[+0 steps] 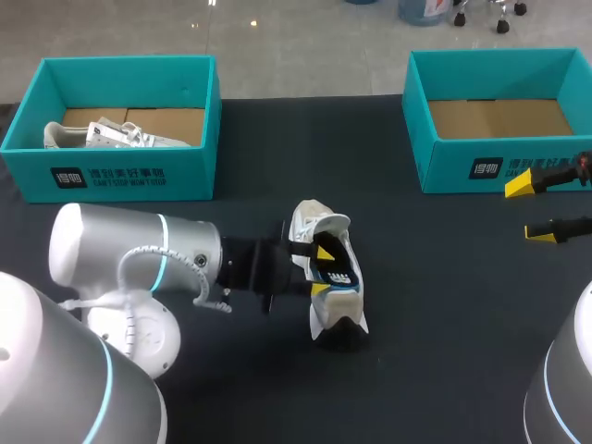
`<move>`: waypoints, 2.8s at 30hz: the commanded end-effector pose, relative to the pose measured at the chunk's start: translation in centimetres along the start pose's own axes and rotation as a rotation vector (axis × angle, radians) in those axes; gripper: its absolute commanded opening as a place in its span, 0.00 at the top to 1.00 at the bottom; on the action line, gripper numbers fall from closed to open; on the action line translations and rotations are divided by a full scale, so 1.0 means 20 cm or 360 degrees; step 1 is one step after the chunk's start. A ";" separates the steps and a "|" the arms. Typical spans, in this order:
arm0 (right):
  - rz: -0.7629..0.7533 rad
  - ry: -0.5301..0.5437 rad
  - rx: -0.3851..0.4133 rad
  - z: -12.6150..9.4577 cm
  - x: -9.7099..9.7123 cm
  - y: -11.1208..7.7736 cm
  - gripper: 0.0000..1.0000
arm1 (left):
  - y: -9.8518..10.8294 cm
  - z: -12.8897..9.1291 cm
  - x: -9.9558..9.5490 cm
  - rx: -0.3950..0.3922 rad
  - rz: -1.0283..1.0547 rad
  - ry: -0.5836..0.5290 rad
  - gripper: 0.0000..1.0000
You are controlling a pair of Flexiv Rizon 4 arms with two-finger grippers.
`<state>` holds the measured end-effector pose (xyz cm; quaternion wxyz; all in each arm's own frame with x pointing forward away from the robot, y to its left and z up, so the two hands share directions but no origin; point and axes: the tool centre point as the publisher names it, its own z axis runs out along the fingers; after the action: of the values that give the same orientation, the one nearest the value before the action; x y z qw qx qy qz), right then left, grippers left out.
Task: Take the shoe out of the shoebox, open the shoe tongue, remove and reinsert the insole, then place the shoe into the shoebox
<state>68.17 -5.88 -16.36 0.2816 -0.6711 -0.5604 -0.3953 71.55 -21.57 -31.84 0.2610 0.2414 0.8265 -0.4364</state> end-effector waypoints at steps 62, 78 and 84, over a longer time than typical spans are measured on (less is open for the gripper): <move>0.0003 -0.0005 0.0000 0.00 0.00 0.00 0.00 | -0.05 -0.17 -0.10 0.0205 0.0407 0.1588 1.00; 0.0003 -0.0005 0.0000 0.00 0.00 0.00 0.00 | -0.04 -0.12 -0.13 -0.0004 0.0649 0.1673 1.00; 0.0003 -0.0005 0.0000 0.00 0.00 0.00 0.00 | -0.03 -0.10 -0.13 -0.0005 0.0680 0.1680 1.00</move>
<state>68.16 -5.88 -16.36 0.2816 -0.6711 -0.5604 -0.3953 72.38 -20.28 -28.57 -0.1014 0.5814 0.7822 -0.1998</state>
